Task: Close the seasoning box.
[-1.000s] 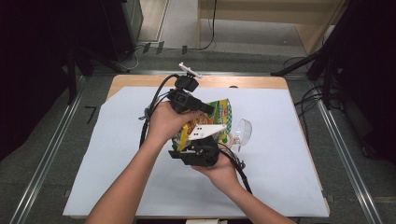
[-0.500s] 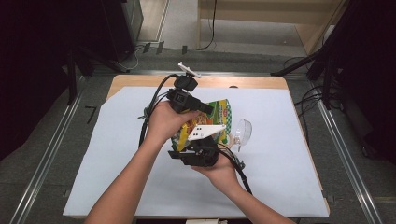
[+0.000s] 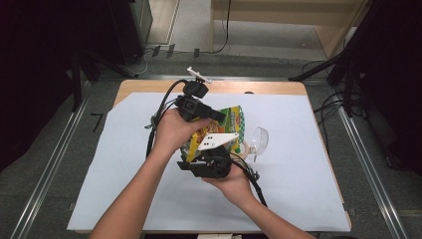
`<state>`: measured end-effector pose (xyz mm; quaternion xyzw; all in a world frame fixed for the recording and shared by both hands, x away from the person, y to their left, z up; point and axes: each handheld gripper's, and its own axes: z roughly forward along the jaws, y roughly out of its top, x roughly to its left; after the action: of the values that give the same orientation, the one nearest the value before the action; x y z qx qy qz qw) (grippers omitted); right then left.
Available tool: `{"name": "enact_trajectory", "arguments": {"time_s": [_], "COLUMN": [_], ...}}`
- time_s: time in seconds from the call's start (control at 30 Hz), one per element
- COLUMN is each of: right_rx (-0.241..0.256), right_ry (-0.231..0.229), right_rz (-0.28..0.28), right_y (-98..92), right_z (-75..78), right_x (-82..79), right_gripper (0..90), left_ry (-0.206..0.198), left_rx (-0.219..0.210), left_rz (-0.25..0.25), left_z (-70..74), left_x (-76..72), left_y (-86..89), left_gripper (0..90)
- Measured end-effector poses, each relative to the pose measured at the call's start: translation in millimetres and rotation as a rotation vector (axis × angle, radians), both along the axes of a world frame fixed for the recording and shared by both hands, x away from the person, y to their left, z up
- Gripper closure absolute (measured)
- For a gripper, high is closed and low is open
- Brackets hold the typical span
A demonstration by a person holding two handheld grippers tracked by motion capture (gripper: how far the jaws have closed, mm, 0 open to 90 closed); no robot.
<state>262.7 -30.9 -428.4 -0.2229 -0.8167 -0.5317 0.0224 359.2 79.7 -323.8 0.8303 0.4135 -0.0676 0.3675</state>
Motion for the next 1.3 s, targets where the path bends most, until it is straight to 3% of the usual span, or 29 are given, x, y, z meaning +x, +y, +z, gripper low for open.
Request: {"name": "enact_trajectory", "arguments": {"time_s": [0.8,1.3], "right_rx": [-0.002,0.002], "right_ry": [-0.004,0.005], "right_rz": [0.033,0.028], "right_y": [9.8,8.7], "right_z": [2.5,3.1], "right_x": [-3.4,-6.8], "right_gripper": [72.8,72.9], "left_ry": [-0.003,0.002], "left_rx": [-0.005,0.002], "left_rz": [0.024,0.011], "left_z": [1.3,0.8], "left_x": [-6.5,-6.6], "left_y": [12.0,8.9], "left_gripper": [82.8,82.3]}}
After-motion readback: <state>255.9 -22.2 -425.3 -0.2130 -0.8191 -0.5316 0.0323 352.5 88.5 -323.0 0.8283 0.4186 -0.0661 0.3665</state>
